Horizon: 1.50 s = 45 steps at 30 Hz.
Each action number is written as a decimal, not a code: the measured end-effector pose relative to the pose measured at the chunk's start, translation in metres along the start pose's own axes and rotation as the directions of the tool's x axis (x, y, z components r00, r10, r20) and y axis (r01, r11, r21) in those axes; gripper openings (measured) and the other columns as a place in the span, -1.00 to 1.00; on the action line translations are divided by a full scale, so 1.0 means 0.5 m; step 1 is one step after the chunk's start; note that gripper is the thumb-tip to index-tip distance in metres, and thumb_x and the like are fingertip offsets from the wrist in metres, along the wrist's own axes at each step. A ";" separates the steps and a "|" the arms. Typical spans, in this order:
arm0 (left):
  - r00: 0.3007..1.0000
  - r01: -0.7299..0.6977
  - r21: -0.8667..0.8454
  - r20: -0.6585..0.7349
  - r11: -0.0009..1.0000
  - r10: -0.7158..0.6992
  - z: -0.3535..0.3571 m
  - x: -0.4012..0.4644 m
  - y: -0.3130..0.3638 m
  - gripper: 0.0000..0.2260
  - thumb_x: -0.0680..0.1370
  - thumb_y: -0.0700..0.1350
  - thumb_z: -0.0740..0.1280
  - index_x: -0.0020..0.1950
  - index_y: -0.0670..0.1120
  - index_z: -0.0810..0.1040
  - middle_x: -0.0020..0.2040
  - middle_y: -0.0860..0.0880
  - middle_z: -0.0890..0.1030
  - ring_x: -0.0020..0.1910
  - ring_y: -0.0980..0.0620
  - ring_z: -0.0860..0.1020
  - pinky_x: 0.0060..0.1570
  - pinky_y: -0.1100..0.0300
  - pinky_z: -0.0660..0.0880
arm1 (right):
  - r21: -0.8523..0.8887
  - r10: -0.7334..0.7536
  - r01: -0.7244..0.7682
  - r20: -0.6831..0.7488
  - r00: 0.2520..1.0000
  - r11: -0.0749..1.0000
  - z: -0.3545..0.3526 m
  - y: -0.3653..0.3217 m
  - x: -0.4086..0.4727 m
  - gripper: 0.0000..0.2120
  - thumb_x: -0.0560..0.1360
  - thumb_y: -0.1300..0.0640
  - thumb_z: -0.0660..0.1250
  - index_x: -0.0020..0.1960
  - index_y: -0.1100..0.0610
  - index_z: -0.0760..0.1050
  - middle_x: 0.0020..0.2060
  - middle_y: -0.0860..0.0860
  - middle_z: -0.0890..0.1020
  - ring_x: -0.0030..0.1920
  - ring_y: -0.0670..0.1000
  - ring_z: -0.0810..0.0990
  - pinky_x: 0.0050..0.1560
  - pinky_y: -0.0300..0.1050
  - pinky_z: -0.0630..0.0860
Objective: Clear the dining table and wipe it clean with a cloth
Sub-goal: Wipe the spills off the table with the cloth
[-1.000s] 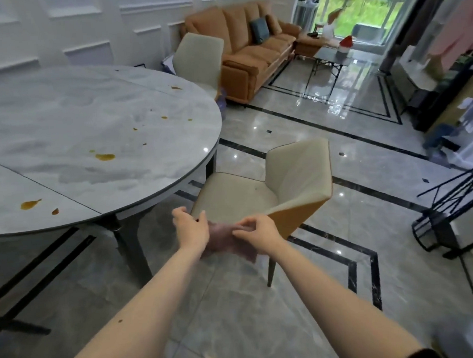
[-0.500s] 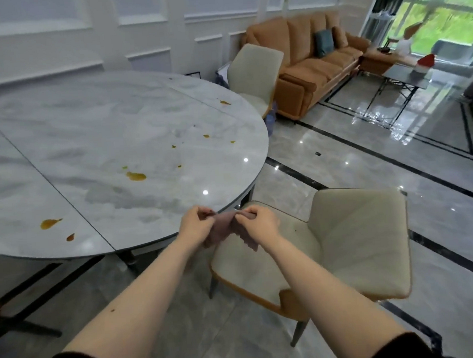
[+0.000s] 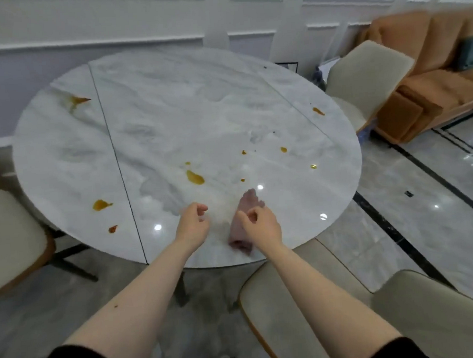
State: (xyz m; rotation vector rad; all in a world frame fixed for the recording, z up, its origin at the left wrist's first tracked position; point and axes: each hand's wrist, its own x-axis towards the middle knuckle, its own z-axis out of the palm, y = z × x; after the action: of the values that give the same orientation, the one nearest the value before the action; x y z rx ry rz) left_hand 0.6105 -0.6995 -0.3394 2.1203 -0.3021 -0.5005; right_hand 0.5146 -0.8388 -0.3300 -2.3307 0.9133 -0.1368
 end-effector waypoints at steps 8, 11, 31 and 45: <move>0.982 -0.076 0.176 -0.158 0.981 0.105 -0.047 0.048 -0.120 -0.71 0.54 -0.25 0.19 0.26 -0.11 0.41 0.23 -0.04 0.40 0.17 0.01 0.43 0.08 0.24 0.37 | -0.366 -0.080 0.237 0.395 0.915 0.900 0.156 0.050 0.089 -0.46 0.64 -0.07 -0.10 0.55 0.08 -0.15 0.54 0.08 -0.19 0.53 0.08 -0.23 0.48 0.06 -0.27; 0.946 -0.086 0.201 -0.289 0.976 0.143 -0.101 0.073 -0.151 -0.74 0.55 -0.25 0.20 0.23 -0.12 0.42 0.19 -0.05 0.42 0.14 -0.01 0.44 0.04 0.18 0.41 | -0.367 -0.178 0.333 0.397 0.901 0.869 0.214 0.011 0.080 -0.38 0.59 -0.16 -0.21 0.55 0.10 -0.21 0.53 0.08 -0.22 0.52 0.05 -0.28 0.44 0.02 -0.37; 0.800 0.290 0.230 -0.592 0.929 -0.103 -0.318 0.176 -0.419 -0.56 0.64 -0.19 0.00 0.52 -0.18 0.07 0.54 -0.15 0.08 0.53 -0.09 -0.01 0.48 -0.02 -0.13 | -0.249 -0.484 0.615 0.430 0.762 0.748 0.440 -0.251 0.026 -0.38 0.53 -0.08 -0.25 0.54 0.11 -0.18 0.54 0.00 -0.11 0.47 -0.08 -0.31 0.44 -0.08 -0.39; 0.743 0.239 0.163 -0.665 0.957 -0.072 -0.429 0.290 -0.489 -0.59 0.65 -0.18 -0.03 0.49 -0.26 0.13 0.53 -0.20 0.11 0.53 -0.11 0.02 0.51 0.00 -0.04 | -0.254 -0.542 0.644 0.370 0.754 0.722 0.613 -0.458 0.115 -0.39 0.54 -0.05 -0.26 0.54 0.16 -0.13 0.55 0.04 -0.03 0.54 -0.01 -0.12 0.51 -0.04 -0.25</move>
State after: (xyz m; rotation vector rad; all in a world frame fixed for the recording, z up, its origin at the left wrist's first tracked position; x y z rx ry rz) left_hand 0.8443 -0.4640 -0.4681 2.4186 0.2413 0.2289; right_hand 0.7848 -0.5882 -0.4478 -2.8341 -0.0012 0.1037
